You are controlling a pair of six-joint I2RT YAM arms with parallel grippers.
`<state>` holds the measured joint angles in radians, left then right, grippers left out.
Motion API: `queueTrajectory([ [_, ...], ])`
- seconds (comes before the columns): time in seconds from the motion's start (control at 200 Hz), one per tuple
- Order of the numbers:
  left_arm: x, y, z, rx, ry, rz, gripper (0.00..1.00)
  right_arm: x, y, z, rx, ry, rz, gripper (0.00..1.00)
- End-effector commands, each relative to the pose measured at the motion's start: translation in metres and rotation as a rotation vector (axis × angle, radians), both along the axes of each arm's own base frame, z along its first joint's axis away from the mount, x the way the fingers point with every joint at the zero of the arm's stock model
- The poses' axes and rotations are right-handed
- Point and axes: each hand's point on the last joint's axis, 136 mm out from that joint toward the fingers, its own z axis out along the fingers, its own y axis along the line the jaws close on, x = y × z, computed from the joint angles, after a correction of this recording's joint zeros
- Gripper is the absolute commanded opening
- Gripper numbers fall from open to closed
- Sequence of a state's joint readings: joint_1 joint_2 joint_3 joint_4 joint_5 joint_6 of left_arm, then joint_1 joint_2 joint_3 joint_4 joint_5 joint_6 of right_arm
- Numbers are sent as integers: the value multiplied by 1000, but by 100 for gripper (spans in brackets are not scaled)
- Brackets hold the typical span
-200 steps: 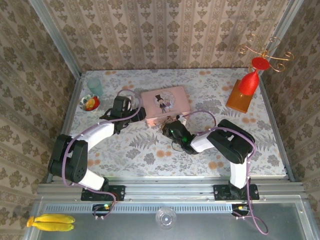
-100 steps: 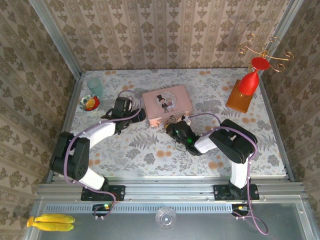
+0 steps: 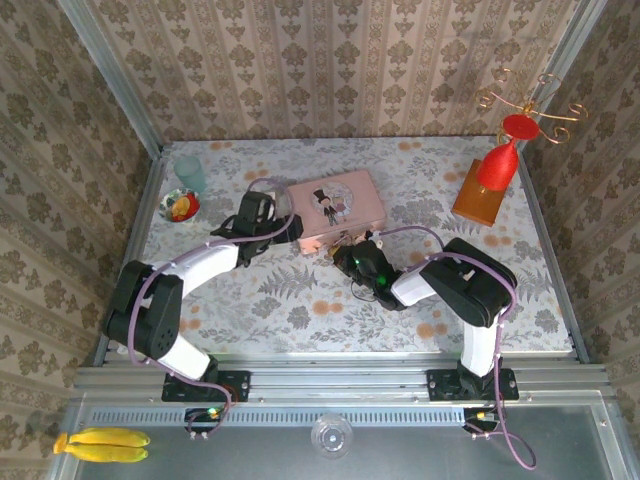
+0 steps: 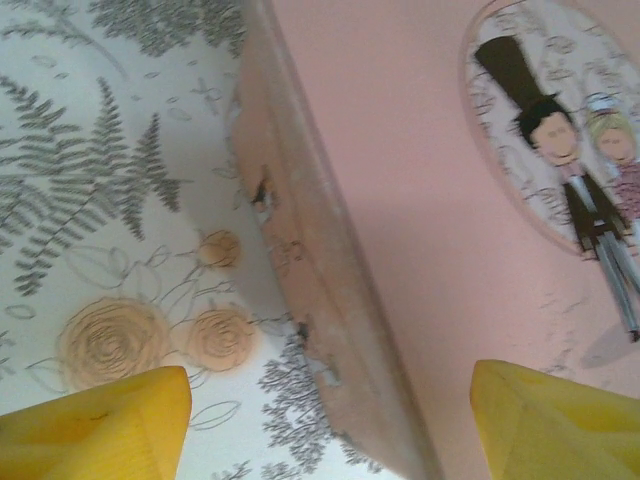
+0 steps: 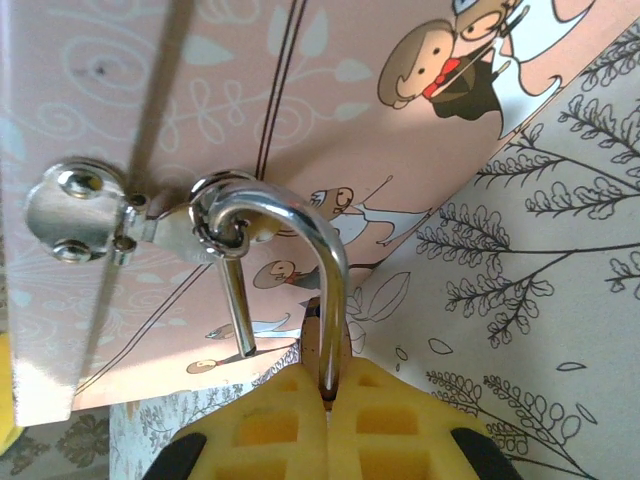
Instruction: Unlock the padlock with the key
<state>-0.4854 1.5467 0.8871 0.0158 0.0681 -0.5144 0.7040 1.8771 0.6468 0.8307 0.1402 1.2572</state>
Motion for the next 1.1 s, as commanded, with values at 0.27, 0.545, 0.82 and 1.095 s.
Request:
queueTrajectory([
  [0.27,6,-4,-34,145,91,41,71,9,-18,22,74,-43,-63,0],
  [0.545,-2,5,-54,179,128,61,70,12,-29,23,69,-39,-91,0],
  [0.82,-2,8,-58,177,150,83,70,21,-18,42,201,-56,-64,0],
  [1.095,-1,11,-56,189,153,94,69,9,-48,14,22,75,-123,0],
])
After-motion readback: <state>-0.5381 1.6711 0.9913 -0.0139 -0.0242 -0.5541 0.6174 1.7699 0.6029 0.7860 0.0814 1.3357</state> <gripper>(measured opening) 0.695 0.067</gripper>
